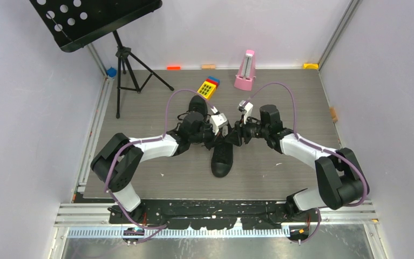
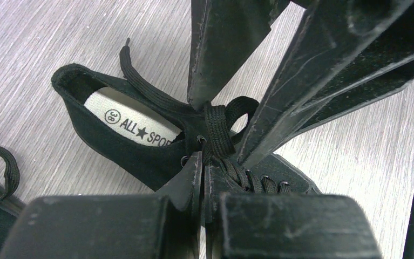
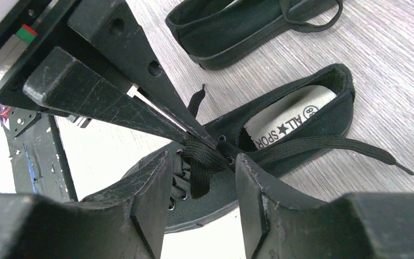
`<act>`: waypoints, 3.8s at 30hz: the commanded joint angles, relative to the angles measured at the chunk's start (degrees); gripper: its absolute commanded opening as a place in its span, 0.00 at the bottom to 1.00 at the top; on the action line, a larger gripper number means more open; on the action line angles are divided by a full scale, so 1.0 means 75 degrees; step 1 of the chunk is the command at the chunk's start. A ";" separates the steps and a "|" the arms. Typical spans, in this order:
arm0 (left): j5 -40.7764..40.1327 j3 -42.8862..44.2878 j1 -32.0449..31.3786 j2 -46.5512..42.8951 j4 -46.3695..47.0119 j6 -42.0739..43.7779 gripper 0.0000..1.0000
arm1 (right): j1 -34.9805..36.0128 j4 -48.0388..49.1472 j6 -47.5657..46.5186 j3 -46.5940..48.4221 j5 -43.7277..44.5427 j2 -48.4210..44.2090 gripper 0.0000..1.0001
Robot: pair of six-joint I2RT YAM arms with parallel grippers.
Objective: Tie the shoes
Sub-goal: Wrap the shoelace around the shoelace.
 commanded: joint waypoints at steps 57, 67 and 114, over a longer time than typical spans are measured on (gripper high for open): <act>-0.1764 -0.0411 0.0016 -0.1834 -0.1226 -0.2133 0.02 | 0.0031 -0.0192 0.2295 0.1196 0.0243 0.0845 0.00; -0.0979 0.0160 -0.0087 -0.0615 -0.0590 -0.2688 0.00 | 0.0031 -0.0088 0.2439 0.1222 0.0045 0.0920 0.00; -0.0973 -0.0008 -0.0081 0.0538 0.1971 -0.2952 0.22 | -0.0102 0.0849 0.3643 0.0940 0.0015 0.1217 0.00</act>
